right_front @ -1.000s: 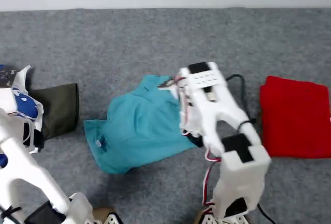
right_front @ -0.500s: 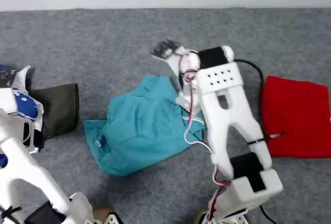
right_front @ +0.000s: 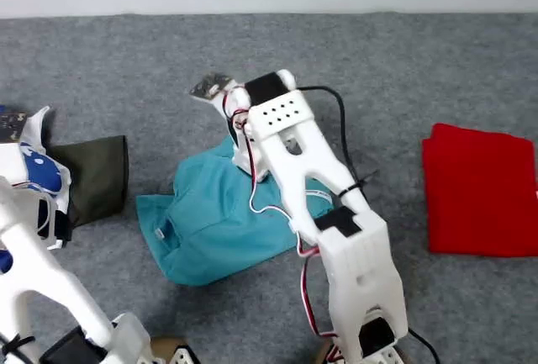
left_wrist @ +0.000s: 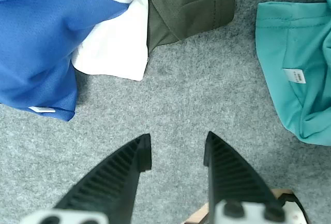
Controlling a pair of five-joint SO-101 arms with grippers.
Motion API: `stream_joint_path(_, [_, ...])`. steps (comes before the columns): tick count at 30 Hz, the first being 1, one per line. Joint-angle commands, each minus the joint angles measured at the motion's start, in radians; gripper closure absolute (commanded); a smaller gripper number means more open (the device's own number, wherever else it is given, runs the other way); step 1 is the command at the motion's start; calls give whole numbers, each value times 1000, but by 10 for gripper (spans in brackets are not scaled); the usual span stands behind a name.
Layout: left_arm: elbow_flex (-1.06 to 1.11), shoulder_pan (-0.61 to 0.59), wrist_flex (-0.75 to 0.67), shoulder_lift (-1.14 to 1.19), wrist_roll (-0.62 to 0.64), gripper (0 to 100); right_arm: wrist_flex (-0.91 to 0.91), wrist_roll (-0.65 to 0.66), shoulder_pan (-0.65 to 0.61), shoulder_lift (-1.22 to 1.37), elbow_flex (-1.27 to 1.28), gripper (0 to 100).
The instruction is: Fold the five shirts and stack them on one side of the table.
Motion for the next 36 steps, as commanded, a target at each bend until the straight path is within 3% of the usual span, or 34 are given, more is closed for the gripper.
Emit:
stream_joint_path(1, [-33,-5,-9,-31,9,823,45,-8,36,38,-52,834])
stream_joint_path(4, [-31,-5,-9,-31,11,823,47,-6,91,48,-44,993])
stream_joint_path(9, [-31,-5,-9,-31,11,823,48,40,166,-44,69,986])
stream_joint_path(24, [-31,2,-15,-28,11,823,47,216,394,-512,769,988])
stream_joint_path(29, [-31,2,-15,-23,11,823,47,219,387,-604,827,986])
stream_joint_path(31, [-31,3,-15,-23,11,823,47,218,357,-636,796,957])
stream_joint_path(36, [-30,3,-15,-21,11,823,44,170,262,-673,631,772])
